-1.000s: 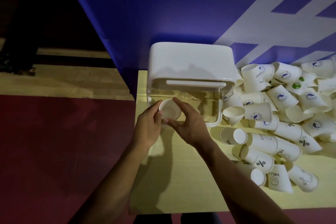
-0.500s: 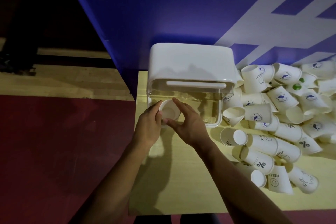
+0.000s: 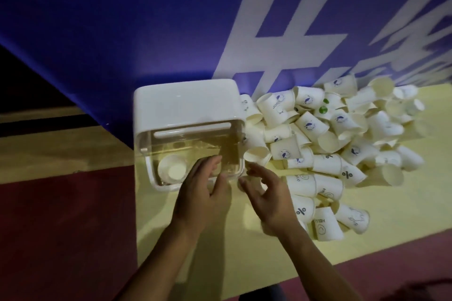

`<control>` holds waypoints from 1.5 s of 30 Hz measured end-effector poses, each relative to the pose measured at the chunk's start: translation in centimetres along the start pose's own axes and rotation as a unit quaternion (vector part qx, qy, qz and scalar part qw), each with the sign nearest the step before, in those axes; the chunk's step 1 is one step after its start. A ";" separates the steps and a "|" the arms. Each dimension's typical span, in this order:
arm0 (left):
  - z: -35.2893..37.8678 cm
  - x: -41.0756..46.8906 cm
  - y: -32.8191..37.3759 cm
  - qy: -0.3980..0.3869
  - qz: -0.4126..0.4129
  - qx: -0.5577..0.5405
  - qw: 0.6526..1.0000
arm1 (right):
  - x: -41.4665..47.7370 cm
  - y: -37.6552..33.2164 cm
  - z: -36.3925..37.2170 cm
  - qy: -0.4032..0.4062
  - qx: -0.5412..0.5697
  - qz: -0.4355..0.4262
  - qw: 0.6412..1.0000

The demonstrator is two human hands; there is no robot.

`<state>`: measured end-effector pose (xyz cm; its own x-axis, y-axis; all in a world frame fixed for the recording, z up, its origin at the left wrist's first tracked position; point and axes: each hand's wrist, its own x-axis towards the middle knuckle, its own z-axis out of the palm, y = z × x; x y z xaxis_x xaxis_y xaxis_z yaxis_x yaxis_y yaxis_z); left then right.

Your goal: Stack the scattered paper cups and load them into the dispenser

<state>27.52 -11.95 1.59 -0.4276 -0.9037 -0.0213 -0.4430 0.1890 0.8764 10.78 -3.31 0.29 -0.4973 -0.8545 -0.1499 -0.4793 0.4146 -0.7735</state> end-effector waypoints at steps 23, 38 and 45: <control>17.3 22.6 6.8 -0.202 0.307 0.648 0.667 | 4.2 17.7 -23.4 0.038 0.028 0.069 0.997; 19.6 16.9 12.7 -0.096 0.034 0.241 0.965 | 15.9 18.0 -23.8 0.033 -0.288 0.094 0.952; 23.5 12.0 13.9 -0.058 -0.085 0.034 0.994 | 17.3 18.9 -22.2 0.053 -0.348 0.138 0.926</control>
<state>-2.25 -11.14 2.17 -0.4278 -0.8755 -0.2245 -0.5668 0.0664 0.8212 -22.90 -3.31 -3.21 -0.7205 -0.6662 -0.1924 -0.6554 0.7449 -0.1251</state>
